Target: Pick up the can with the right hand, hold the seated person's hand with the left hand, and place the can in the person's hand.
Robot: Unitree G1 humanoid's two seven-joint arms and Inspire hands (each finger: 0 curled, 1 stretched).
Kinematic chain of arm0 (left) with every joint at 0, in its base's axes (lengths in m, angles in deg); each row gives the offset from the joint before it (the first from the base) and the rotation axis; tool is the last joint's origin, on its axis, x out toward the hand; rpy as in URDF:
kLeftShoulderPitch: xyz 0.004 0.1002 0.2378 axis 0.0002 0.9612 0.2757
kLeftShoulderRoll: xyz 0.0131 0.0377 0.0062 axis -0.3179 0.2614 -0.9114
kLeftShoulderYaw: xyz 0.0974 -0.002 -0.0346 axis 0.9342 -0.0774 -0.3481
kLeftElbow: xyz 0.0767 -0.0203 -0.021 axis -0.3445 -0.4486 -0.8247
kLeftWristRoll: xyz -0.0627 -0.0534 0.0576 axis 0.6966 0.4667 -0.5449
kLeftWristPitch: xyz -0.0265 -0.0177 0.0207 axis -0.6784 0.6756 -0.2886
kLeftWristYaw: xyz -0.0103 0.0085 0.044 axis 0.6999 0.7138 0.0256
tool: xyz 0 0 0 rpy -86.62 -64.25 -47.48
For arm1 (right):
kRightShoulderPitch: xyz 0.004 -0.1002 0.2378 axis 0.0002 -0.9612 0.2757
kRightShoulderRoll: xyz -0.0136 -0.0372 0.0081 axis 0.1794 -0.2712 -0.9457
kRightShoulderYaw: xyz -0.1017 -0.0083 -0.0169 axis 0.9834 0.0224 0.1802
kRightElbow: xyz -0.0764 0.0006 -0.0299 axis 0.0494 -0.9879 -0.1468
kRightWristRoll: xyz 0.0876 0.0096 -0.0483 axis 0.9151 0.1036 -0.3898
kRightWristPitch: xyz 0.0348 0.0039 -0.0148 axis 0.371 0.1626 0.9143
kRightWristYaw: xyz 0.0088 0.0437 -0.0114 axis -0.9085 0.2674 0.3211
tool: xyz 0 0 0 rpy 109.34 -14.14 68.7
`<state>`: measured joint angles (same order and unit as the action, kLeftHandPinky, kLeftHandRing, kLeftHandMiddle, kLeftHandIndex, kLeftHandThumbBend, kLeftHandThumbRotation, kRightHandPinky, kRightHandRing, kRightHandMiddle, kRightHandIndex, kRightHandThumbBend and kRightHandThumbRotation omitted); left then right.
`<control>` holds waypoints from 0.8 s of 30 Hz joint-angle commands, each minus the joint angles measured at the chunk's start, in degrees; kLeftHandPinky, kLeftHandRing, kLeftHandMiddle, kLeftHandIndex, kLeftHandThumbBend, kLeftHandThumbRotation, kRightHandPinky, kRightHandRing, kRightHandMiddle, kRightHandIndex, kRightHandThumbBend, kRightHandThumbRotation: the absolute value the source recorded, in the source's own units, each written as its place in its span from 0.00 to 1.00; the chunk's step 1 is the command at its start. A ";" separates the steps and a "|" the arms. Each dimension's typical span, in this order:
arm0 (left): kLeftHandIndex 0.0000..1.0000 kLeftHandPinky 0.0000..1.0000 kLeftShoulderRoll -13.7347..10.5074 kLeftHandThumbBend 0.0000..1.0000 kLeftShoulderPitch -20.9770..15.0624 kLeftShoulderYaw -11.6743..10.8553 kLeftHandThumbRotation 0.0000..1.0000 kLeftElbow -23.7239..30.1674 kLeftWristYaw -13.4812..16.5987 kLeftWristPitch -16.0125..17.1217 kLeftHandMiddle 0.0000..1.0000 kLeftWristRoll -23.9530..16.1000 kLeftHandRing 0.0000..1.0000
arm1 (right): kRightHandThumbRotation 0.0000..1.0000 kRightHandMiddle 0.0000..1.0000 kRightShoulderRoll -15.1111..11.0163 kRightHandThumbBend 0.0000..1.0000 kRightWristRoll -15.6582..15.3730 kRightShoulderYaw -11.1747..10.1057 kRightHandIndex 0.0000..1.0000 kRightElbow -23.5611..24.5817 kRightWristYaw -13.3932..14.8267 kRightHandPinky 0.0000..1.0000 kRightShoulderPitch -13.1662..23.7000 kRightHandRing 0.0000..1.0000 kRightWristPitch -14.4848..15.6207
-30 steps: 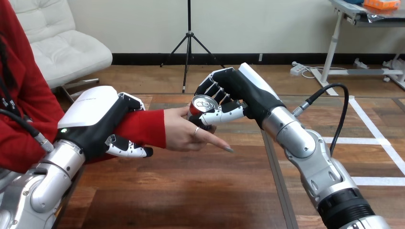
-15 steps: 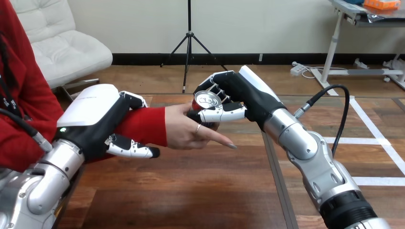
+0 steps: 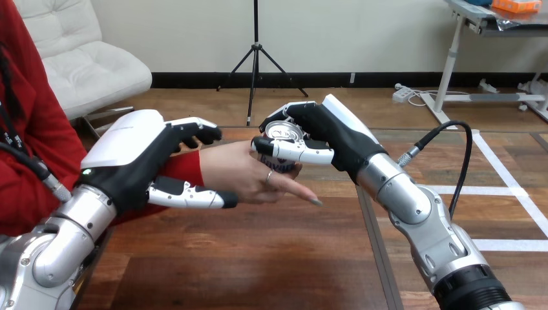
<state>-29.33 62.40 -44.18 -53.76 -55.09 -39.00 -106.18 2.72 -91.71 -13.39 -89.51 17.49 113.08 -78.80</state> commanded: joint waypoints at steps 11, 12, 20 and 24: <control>0.79 0.73 -0.10 1.00 -0.71 -1.54 0.85 2.50 -3.18 1.91 0.78 5.73 0.78 | 1.00 0.67 -1.20 1.00 1.14 -0.79 0.71 1.02 -0.26 0.58 0.09 0.65 -2.04; 0.79 0.73 0.03 1.00 -0.59 -1.58 0.85 2.49 -3.44 1.93 0.78 6.31 0.78 | 1.00 0.67 -1.24 1.00 1.25 -0.86 0.71 0.96 -0.32 0.58 -0.02 0.65 -2.15; 0.80 0.72 0.23 1.00 0.48 -1.62 0.96 3.05 -4.16 1.89 0.79 8.01 0.78 | 1.00 0.70 -1.49 0.99 2.31 -1.28 0.74 1.15 -1.10 0.60 -0.89 0.68 -2.60; 0.80 0.70 0.83 1.00 1.49 -1.64 0.99 3.51 -3.83 1.96 0.79 8.85 0.78 | 1.00 0.71 -1.71 0.98 3.00 -1.49 0.75 1.40 -1.58 0.61 -1.48 0.69 -2.69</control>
<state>-29.19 63.83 -44.30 -53.06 -59.18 -37.69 -98.71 2.59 -90.06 -13.53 -89.50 16.21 111.09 -80.20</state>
